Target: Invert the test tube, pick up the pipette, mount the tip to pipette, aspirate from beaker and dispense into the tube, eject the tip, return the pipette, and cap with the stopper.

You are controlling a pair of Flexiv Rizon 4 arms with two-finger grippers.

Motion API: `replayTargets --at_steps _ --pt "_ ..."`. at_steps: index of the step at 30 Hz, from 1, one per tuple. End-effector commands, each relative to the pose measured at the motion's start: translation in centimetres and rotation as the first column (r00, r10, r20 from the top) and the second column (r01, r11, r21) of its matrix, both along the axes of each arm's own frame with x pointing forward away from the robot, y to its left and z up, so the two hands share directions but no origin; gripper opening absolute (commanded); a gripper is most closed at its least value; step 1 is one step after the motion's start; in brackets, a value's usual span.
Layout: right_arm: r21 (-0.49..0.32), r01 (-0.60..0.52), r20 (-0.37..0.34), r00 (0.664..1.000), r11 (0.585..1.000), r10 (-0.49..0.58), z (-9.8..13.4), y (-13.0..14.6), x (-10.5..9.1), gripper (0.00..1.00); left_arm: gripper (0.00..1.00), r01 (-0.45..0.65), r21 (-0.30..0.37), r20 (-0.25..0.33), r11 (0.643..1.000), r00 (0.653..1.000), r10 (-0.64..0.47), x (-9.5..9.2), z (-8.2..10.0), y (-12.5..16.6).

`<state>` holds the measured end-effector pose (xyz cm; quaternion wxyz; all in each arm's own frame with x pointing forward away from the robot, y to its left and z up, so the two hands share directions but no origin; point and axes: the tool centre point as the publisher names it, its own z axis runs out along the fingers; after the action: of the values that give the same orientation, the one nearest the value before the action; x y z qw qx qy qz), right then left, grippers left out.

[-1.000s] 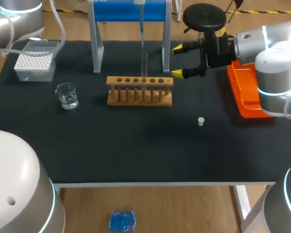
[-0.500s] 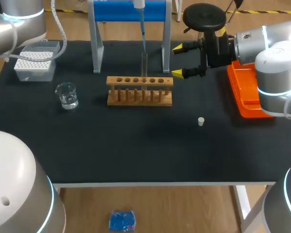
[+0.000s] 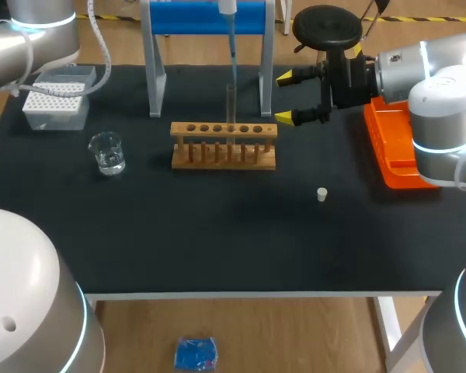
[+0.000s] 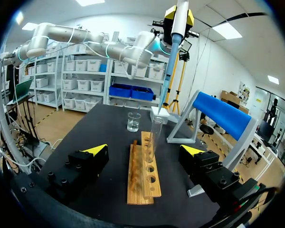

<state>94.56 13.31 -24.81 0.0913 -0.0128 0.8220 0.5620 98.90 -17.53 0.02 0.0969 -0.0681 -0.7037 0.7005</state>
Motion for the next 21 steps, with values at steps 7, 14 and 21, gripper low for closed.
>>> replayTargets --at_steps 7,14,21 --pt "0.0 -0.001 0.0 1.0 1.0 0.001 -0.02 -0.06 0.02 1.0 0.0 0.003 -0.002 0.001 1.0 1.0 -0.003 0.07 -0.16 0.0" --pt "0.0 -0.001 0.0 1.0 1.0 0.001 -0.02 -0.06 0.02 1.0 0.0 0.001 -0.001 0.004 1.0 1.0 -0.001 0.1 -0.37 0.17" --pt "0.0 -0.001 0.0 1.0 1.0 0.001 -0.02 -0.06 0.02 1.0 0.0 -0.006 -0.001 0.003 1.0 1.0 0.006 0.05 -0.59 0.53"
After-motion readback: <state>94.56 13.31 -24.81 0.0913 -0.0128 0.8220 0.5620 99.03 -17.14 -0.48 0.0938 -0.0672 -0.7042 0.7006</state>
